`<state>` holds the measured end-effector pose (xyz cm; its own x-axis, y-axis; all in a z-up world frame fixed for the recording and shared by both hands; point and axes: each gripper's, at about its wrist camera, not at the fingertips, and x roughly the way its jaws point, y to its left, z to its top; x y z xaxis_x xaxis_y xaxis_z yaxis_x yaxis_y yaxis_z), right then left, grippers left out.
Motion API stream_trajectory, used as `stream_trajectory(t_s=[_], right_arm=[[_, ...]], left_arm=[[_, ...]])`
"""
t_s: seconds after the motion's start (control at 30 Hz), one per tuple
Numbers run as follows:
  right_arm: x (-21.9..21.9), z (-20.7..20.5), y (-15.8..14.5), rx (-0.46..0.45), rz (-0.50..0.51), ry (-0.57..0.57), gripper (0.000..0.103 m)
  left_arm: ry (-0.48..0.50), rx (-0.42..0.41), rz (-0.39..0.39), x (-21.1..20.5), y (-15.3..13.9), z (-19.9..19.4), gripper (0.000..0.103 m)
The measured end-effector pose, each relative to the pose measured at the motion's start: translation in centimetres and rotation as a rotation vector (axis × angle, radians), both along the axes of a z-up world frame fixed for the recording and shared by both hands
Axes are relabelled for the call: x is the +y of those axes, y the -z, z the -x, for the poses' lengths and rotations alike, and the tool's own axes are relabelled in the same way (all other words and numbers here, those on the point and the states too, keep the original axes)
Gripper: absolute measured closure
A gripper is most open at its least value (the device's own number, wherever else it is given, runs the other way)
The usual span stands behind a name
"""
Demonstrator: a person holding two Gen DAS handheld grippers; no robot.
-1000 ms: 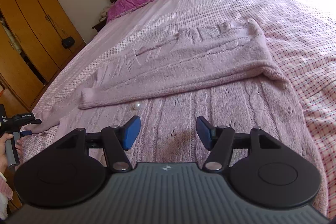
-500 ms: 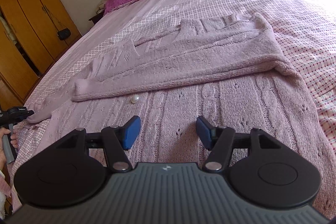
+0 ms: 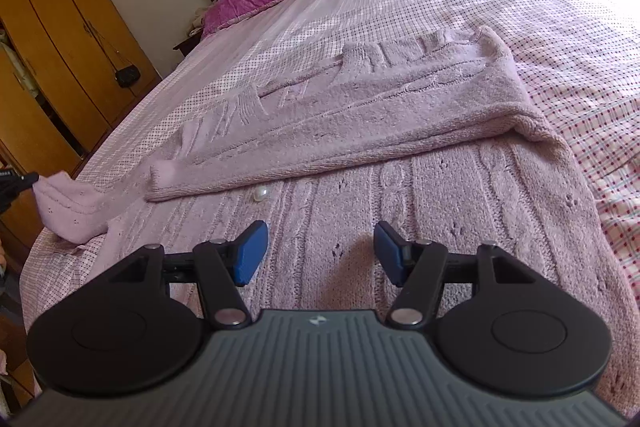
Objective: Fold small clothes
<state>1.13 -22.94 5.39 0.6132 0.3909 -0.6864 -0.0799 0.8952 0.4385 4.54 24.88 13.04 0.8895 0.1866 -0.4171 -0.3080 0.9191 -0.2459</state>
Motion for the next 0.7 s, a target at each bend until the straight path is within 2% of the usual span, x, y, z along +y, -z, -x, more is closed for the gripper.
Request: stream_trajectory(t_s=[0.27,0.47,0.6,0.7], right_arm=[[-1.7,0.6,0.2,-0.003,-0.051,0.033,0.037],[-2.8,1.0,0.3,-0.015,-0.086,0.044,0.037],[-3.9,1.1,0.3,-0.027,-0.111,0.059,0.037],[-4.9,1.1,0.5,-0.029,-0.128,0.074,0.037]], left_arm=[[0.118,-0.083,0.072,-5.8,-3.4,-1.1,0.098],[0.180,-0.114,0.108,-12.1,-5.1,-2.7,0.098],[0.247,-0.120,0.105,-16.7,-5.0,-3.6,0.098],[0.321,-0.090,0.116,-20.2,-3.8,-4.4,0.098]])
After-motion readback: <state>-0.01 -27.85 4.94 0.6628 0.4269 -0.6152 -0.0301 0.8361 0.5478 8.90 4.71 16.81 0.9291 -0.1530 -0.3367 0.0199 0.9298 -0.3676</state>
